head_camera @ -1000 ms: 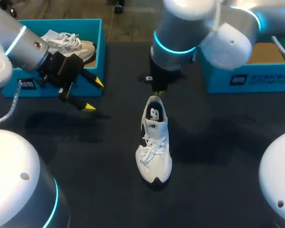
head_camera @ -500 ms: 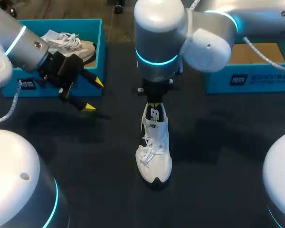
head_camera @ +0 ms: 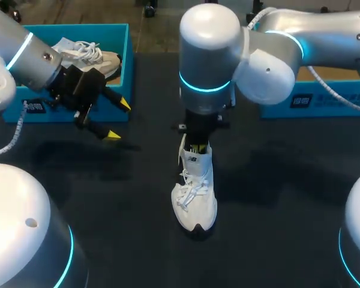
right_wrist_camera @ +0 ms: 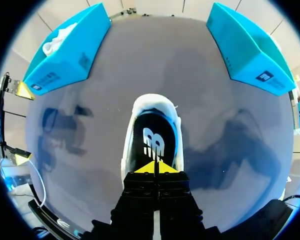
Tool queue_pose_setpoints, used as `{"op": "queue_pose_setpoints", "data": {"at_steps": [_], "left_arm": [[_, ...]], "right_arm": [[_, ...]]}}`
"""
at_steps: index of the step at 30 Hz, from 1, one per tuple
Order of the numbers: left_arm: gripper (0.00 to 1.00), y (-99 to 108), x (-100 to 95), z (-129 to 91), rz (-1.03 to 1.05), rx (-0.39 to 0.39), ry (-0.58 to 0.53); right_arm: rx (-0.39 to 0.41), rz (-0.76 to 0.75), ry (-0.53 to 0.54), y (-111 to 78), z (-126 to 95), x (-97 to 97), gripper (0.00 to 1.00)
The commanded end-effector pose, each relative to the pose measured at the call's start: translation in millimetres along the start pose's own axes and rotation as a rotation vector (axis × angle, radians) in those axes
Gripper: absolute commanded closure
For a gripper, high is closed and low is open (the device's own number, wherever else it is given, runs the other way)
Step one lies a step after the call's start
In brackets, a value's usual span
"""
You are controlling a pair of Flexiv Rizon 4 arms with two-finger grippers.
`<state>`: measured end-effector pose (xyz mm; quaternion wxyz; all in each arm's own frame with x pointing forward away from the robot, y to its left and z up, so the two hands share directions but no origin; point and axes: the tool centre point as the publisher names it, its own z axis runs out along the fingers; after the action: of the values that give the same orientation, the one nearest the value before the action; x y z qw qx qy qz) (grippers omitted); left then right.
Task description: Take the shoe out of the shoebox, open the shoe tongue, remove and reinsert the insole, then place the shoe into the shoebox
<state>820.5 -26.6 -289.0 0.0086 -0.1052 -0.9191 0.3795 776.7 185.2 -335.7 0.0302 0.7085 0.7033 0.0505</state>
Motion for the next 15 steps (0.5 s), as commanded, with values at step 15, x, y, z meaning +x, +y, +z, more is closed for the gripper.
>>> {"op": "queue_pose_setpoints", "data": {"at_steps": [15], "left_arm": [[0.00, 0, 1.0, 0, 0.000, -0.003, -0.001]], "right_arm": [[0.033, -0.036, -0.035, -3.9, 50, 5.5, 1.00]]}}
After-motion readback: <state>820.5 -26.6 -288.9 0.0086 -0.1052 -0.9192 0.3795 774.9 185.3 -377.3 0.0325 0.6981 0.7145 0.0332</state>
